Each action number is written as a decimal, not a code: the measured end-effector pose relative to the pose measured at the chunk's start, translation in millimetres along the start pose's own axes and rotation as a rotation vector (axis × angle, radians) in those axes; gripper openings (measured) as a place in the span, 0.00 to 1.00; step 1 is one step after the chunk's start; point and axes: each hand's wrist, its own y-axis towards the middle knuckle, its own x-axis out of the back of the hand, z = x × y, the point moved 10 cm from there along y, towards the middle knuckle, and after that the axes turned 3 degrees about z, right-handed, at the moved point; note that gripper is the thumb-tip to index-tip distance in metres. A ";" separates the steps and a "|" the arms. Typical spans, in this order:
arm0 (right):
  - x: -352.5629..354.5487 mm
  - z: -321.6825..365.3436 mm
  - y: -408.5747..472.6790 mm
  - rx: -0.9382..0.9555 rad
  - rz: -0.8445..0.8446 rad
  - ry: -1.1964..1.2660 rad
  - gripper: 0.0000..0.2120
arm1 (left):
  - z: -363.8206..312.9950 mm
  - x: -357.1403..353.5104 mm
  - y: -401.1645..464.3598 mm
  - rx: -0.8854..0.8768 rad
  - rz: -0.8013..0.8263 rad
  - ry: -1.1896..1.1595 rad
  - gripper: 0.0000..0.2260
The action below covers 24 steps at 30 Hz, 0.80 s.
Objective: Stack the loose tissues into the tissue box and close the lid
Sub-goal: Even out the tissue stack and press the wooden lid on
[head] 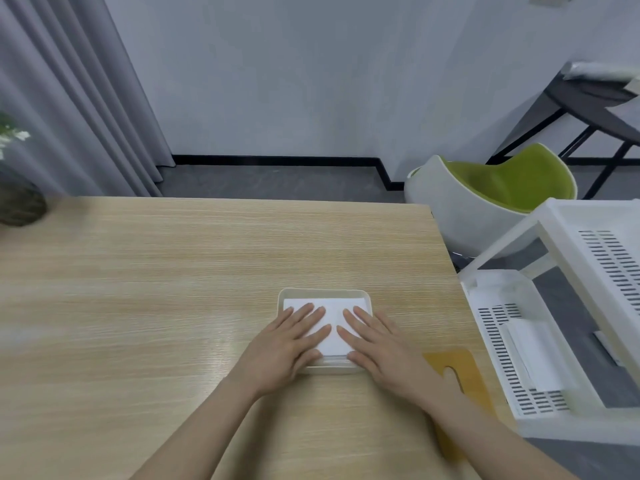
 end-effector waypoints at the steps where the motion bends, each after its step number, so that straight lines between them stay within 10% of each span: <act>1: 0.6 1.1 -0.2 0.003 -0.033 0.021 0.27 | 1.9 -1.0 1.0 0.021 0.000 -0.013 0.22; 9: 3.7 7.4 8.9 -0.013 -0.254 -0.113 0.12 | -2.4 1.2 8.9 0.088 -0.105 -0.009 0.17; 24: 1.4 1.6 4.3 -0.052 -0.305 0.055 0.14 | -3.6 7.5 15.4 0.083 -0.060 0.017 0.27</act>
